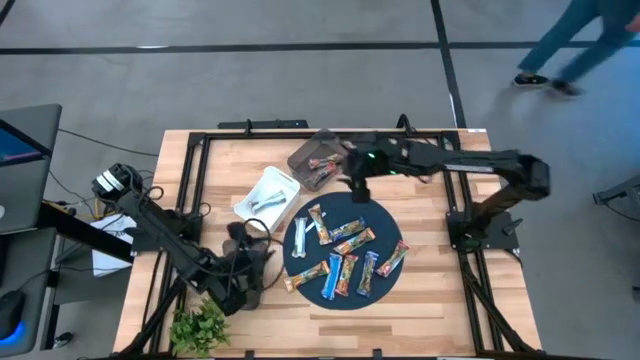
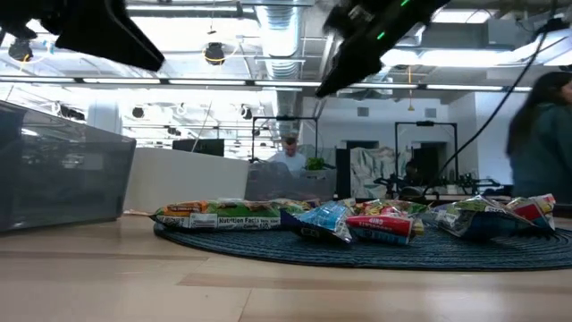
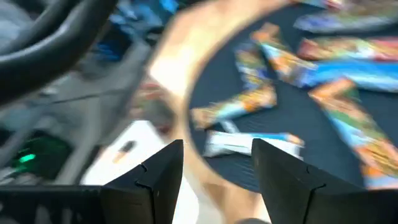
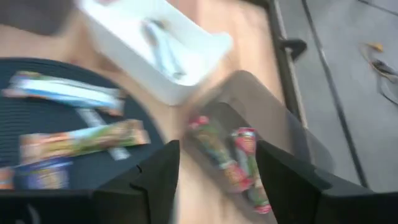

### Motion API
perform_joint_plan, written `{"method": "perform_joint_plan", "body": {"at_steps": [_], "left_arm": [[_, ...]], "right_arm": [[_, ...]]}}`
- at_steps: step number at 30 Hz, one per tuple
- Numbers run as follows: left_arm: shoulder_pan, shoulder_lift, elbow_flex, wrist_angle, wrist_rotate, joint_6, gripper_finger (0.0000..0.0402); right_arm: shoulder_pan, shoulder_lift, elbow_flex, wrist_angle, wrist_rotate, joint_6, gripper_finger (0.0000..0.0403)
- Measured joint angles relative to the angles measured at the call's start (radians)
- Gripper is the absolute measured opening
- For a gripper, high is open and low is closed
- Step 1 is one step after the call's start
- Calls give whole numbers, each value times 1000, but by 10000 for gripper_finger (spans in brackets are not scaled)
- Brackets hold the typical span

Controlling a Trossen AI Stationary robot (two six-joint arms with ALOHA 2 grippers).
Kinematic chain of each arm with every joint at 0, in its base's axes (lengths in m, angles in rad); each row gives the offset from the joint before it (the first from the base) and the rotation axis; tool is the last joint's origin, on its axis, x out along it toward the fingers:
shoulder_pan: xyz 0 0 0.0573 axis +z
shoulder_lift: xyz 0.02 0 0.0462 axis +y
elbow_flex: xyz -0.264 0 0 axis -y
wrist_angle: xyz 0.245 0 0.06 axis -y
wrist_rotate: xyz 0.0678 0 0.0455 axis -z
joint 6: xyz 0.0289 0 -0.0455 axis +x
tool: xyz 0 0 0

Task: Pick and place Granola Bars by type
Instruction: Put the yellow granola bar into the white bin

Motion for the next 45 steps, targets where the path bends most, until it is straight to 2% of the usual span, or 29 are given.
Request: {"method": "perform_joint_plan", "body": {"at_steps": [3,6,12,17,20,26,30,36,39,45], "left_arm": [[38,0,0,151,156,222,186],[77,0,1,277,290,368,186],[170,0,1,367,496,441,186],[235,0,1,387,523,405,186],[260,0,1,430,583,407,186],[291,2,1,473,634,391,186],[300,49,1,524,644,383,186],[318,191,25,577,713,372,186],[322,246,51,585,718,347,186],[337,336,85,580,796,294,186]], "right_arm": [[57,-113,-66,4,-16,32,197],[114,-223,-146,22,-14,68,191],[232,-419,-353,93,71,144,177],[329,-546,-543,226,213,189,168],[380,-599,-643,321,293,199,166],[442,-655,-771,450,409,221,169],[456,-659,-786,493,457,194,168],[455,-658,-786,543,458,158,167],[455,-657,-786,555,457,156,169],[455,-657,-786,560,457,146,167]]}}
